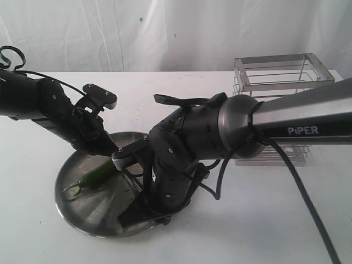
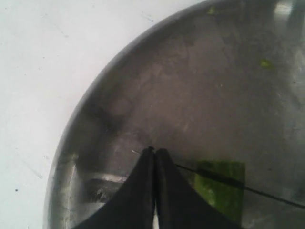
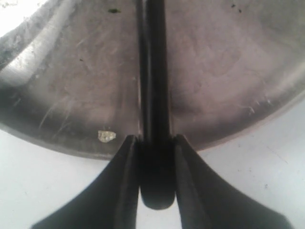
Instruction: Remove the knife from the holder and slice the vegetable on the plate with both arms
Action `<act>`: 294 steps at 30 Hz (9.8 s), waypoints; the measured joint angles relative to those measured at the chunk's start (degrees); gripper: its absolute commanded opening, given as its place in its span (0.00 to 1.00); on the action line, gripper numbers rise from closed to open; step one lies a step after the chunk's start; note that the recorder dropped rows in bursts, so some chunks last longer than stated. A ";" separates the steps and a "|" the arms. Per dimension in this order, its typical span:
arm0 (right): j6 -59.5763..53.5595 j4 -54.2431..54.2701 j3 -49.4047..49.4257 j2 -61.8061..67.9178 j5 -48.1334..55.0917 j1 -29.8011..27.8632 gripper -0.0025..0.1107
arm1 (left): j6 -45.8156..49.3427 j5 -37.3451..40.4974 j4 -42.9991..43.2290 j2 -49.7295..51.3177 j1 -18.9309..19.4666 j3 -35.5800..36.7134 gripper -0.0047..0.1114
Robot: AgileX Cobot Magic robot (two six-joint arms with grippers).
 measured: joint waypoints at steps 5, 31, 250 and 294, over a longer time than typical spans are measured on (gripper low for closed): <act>0.00 0.00 0.00 0.00 0.00 0.00 0.02 | -0.11 -1.24 -2.94 0.00 0.00 0.00 0.04; -2.17 -1.89 -1.18 0.23 5.75 0.00 0.02 | 1.26 -1.07 -4.94 2.27 0.12 -0.47 0.04; -16.28 4.55 1.13 -2.34 2.21 -2.35 0.02 | 25.18 -4.52 -32.39 -7.57 3.90 11.20 0.04; -17.11 3.45 -0.41 -1.20 4.30 -2.32 0.02 | 24.96 -6.39 -36.04 -1.59 3.81 11.12 0.04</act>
